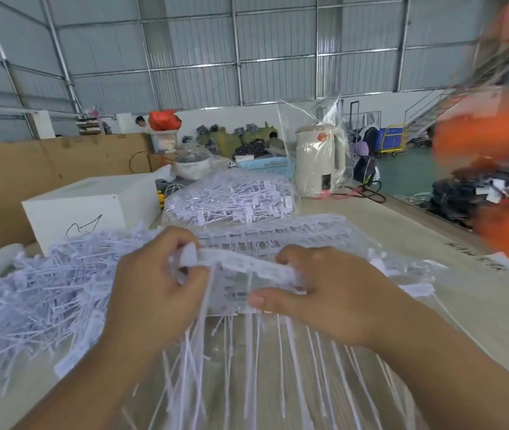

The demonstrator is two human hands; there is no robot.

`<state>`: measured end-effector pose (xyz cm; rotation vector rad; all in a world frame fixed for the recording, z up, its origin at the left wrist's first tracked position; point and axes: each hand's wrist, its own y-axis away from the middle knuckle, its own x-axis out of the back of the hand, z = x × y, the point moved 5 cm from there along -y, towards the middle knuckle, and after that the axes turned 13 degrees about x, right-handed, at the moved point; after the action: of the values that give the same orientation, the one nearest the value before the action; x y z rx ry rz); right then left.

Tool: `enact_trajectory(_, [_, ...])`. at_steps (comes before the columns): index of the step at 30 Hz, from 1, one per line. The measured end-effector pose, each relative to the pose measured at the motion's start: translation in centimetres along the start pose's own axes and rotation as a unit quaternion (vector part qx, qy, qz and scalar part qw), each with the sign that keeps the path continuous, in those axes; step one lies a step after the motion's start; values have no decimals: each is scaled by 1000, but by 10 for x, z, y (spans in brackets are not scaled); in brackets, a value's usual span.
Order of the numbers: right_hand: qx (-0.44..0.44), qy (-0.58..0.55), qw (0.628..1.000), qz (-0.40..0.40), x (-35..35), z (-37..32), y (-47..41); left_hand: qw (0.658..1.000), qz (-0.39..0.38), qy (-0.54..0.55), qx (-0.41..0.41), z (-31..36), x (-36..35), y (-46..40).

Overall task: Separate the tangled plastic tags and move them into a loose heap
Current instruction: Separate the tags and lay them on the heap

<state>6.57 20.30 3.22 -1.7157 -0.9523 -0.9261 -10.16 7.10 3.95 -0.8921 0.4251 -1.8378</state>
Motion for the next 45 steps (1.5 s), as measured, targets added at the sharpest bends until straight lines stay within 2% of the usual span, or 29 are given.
enact_trajectory(2, [-20,-3,1000,-12,3,4,2,994,38,75,66,-15,12,-8])
enact_trajectory(5, [-35,20,999,0,5,6,1,994,56,39,84,-21,19,-12])
enact_trajectory(6, [-31,25,999,24,6,5,0,995,46,22,81,-19,17,-10])
enact_trajectory(8, [4,8,992,128,12,0,0,998,22,-8,61,-10,9,-2])
enact_trajectory(10, [89,-21,966,242,23,-16,4,999,-10,-24,20,3,-1,7])
enact_trajectory(11, [127,-30,957,260,25,-24,6,999,-27,-17,3,10,-5,12])
enact_trajectory(12, [161,-26,954,251,23,-31,7,999,-45,5,-7,16,-10,16])
enact_trajectory(14, [202,-7,963,180,11,-43,6,994,-76,80,-7,25,-16,23])
enact_trajectory(16, [195,-33,975,102,0,-45,1,982,-115,149,10,27,-19,24])
enact_trajectory(18, [186,-59,976,93,0,-40,-1,970,-157,182,26,26,-18,23])
enact_trajectory(21, [153,-82,973,150,15,-25,0,930,-174,300,123,15,-14,9])
enact_trajectory(23, [122,-96,972,177,27,-16,2,874,-144,412,214,4,-11,-5])
enact_trajectory(25, [97,-62,979,165,33,-10,4,816,-128,485,287,-4,-9,-13])
enact_trajectory(27, [70,-28,990,123,36,-8,7,803,-130,477,334,-8,-8,-12])
enact_trajectory(31, [3,71,995,-66,21,-8,9,827,-101,434,342,-3,-9,-3])
enact_trajectory(33, [4,70,990,-122,5,-11,6,830,-98,426,346,-1,-14,-2])
enact_trajectory(35, [40,41,994,-98,-7,-18,0,842,-112,415,326,4,-23,-2])
enact_trajectory(37, [75,-84,993,-40,-17,-27,-5,859,-146,409,272,11,-31,5])
enact_trajectory(40, [101,-251,963,18,-27,-29,-9,867,-218,411,180,21,-38,23])
enact_trajectory(42, [92,-332,938,38,-28,-26,-11,883,-220,382,159,22,-36,26])
enact_trajectory(45, [85,-381,918,63,-22,-21,-12,932,-200,279,118,23,-29,22])
